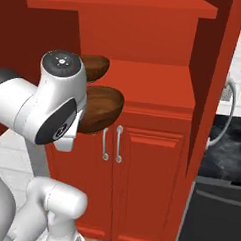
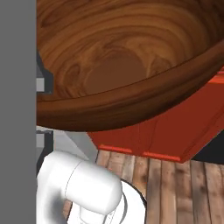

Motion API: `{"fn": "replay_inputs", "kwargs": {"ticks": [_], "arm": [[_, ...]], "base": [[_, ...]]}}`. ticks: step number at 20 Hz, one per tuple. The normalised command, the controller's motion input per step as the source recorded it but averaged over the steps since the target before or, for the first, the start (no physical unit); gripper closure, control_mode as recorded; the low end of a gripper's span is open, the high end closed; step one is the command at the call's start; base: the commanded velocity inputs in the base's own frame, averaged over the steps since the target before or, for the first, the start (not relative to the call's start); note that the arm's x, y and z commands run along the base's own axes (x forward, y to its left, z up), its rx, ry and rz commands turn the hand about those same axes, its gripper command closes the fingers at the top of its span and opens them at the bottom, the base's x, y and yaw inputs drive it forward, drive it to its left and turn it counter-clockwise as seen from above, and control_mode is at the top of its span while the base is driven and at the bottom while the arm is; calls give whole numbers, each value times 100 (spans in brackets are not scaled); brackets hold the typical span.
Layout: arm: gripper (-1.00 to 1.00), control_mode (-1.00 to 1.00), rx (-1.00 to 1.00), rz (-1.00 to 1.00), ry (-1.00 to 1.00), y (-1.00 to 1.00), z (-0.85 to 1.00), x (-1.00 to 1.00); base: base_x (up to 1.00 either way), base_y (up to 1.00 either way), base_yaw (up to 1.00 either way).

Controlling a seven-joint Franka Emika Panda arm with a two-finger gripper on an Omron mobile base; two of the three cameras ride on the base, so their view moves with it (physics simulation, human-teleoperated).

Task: Pick up the bowls from the cabinet and place each bowl in front of a stool on the dining counter.

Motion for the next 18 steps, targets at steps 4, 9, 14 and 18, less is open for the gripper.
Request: {"fn": "replay_inputs", "kwargs": {"ticks": [4,9,14,18], "arm": [[100,100,0,0,0,0,0,0],[100,100,0,0,0,0,0,0],[100,100,0,0,0,0,0,0],[100,100,0,0,0,0,0,0]], "base": [[-100,-1,-40],[-100,-2,-61],[-91,0,-83],[-64,0,-93]]}}
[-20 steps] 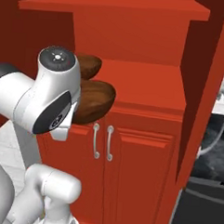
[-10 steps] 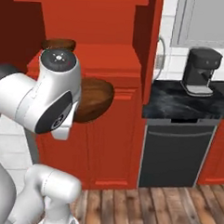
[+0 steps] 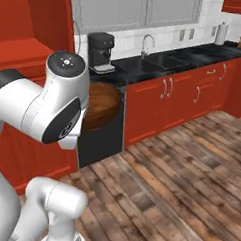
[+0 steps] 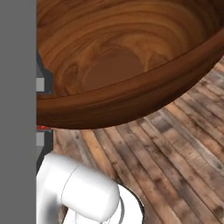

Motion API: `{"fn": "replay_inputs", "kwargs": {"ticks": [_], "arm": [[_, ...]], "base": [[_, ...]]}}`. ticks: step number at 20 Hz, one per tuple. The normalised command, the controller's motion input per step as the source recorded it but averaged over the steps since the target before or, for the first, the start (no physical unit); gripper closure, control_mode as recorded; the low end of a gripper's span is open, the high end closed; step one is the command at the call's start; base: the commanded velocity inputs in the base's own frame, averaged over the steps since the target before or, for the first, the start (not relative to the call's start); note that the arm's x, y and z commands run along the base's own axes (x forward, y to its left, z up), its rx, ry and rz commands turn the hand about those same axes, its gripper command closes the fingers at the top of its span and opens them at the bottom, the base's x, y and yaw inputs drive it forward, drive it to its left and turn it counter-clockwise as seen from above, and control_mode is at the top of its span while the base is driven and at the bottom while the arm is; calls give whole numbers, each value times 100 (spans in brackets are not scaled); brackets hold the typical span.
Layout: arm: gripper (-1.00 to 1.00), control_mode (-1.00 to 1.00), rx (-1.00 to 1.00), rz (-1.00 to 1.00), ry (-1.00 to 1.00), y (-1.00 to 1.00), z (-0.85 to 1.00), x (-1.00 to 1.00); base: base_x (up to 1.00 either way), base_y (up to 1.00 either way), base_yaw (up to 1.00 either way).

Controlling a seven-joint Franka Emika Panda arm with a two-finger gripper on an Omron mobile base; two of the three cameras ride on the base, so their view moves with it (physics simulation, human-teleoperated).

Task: Pick up the bowls from the cabinet and place each bowl in front of a stool on the dining counter.

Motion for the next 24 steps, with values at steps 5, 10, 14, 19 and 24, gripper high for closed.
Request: {"fn": "replay_inputs", "kwargs": {"ticks": [5,10,14,19,24], "arm": [[100,100,0,0,0,0,0,0],[100,100,0,0,0,0,0,0],[100,100,0,0,0,0,0,0],[100,100,0,0,0,0,0,0],[100,100,0,0,0,0,0,0]], "base": [[-40,0,-99],[-33,0,-100],[-27,0,-100],[-27,3,-98],[5,33,-65]]}}
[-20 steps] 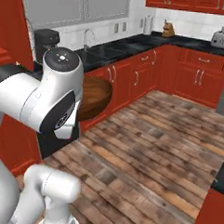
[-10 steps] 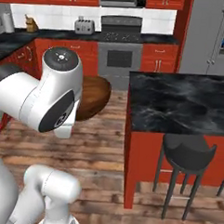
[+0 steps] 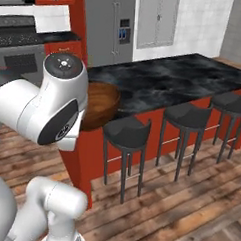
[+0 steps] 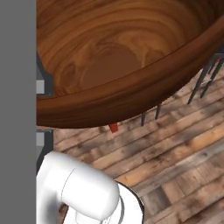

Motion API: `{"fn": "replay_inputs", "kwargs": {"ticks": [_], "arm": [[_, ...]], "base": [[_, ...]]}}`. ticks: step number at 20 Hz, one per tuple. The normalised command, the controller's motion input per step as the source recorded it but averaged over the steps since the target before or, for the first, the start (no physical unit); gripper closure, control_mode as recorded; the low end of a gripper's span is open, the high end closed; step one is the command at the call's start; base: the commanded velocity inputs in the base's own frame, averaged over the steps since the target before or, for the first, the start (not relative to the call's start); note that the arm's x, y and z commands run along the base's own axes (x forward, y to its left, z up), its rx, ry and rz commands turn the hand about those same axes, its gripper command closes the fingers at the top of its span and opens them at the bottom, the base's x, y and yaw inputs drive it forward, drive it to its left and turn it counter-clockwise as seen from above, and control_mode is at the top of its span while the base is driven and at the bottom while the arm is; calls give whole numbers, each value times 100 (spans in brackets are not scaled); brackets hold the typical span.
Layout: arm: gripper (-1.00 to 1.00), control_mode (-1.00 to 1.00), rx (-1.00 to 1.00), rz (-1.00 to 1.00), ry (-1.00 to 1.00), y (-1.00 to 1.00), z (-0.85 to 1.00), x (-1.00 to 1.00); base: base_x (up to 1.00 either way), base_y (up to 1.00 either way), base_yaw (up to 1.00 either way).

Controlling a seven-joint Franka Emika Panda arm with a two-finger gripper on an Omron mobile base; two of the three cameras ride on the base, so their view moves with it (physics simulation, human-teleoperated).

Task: Pick up the bowls from the cabinet and place each bowl in front of a stool on the dining counter.

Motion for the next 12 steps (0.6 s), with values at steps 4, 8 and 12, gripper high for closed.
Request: {"fn": "replay_inputs", "kwargs": {"ticks": [4,8,12], "arm": [[100,100,0,0,0,0,0,0],[100,100,0,0,0,0,0,0],[100,100,0,0,0,0,0,0]], "base": [[61,14,-21],[86,-39,9],[86,-55,26]]}}
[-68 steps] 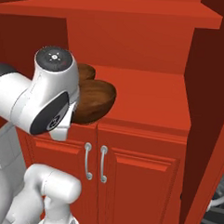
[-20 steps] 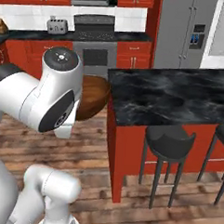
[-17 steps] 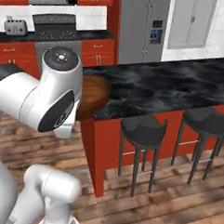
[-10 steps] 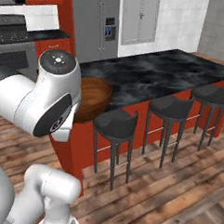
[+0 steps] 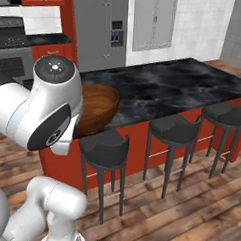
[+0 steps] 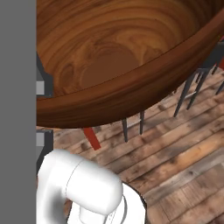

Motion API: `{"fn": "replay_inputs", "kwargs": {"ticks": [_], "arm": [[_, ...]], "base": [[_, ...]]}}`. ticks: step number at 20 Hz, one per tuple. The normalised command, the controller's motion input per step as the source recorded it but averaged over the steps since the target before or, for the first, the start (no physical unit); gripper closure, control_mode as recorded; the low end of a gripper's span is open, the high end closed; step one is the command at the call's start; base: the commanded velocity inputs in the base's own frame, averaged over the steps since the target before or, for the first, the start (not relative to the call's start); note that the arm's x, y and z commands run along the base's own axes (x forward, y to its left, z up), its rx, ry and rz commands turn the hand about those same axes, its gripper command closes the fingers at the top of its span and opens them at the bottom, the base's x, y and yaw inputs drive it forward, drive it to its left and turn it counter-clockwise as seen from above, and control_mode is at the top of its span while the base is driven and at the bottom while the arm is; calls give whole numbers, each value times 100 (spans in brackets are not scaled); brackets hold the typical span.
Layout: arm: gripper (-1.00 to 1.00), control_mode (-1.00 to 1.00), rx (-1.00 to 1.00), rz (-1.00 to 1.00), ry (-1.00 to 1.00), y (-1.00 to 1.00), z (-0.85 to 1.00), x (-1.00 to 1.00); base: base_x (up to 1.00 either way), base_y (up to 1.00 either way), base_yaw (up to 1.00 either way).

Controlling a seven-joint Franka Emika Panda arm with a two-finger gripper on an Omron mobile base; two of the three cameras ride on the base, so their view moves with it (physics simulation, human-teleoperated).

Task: Pick up the bowls from the cabinet and place each bowl in front of a stool on the dining counter.

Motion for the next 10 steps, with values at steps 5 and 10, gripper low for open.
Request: {"fn": "replay_inputs", "kwargs": {"ticks": [5,10], "arm": [[100,100,0,0,0,0,0,0],[100,100,0,0,0,0,0,0]], "base": [[89,-43,34],[86,-16,35]]}}
